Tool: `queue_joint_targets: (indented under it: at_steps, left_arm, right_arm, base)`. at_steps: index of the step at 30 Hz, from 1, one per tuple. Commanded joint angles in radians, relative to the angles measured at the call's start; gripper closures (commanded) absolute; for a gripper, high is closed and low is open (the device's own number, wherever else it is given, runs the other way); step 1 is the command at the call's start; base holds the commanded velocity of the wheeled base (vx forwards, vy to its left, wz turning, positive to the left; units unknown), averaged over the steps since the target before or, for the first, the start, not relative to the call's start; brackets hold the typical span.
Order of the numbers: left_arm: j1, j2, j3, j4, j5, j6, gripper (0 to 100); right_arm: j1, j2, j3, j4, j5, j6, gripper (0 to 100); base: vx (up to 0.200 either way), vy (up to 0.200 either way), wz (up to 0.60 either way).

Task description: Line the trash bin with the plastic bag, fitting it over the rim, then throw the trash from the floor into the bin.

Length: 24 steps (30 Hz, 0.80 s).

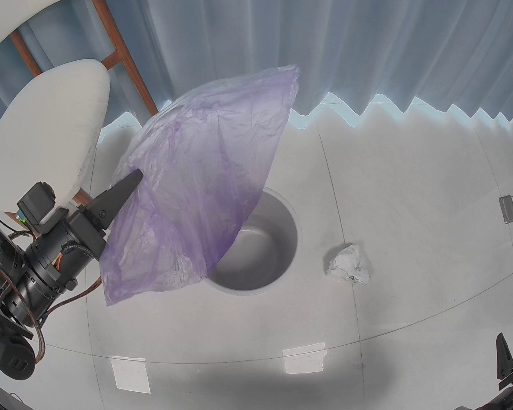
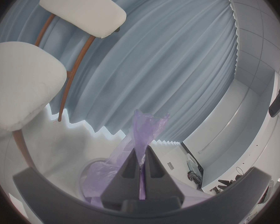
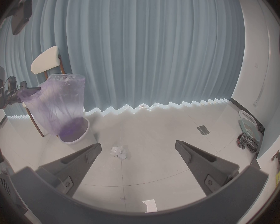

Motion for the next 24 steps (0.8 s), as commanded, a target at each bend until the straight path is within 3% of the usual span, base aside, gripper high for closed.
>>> queue_joint_targets:
  at_steps: [1, 8, 15, 24]
  left_arm:
    - [-0.005, -0.01, -0.054, 0.001, -0.012, 0.0, 100]
    - [0.01, 0.04, -0.171, 0.004, -0.058, -0.002, 100]
    - [0.0, 0.113, -0.165, -0.001, -0.115, 0.011, 100]
    - [-0.02, 0.119, -0.136, -0.001, -0.121, 0.061, 100]
  right_arm:
    - [0.0, -0.017, 0.018, 0.0, 0.0, 0.0, 0]
    - [0.0, -0.017, 0.018, 0.0, 0.0, 0.0, 0]
    - [0.0, -0.017, 0.018, 0.0, 0.0, 0.0, 0]
    - [0.0, -0.017, 0.018, 0.0, 0.0, 0.0, 0]
  base:
    - [0.0, 0.0, 0.0]
    - [0.0, 0.0, 0.0]
    - [0.0, 0.0, 0.0]
    - [0.0, 0.0, 0.0]
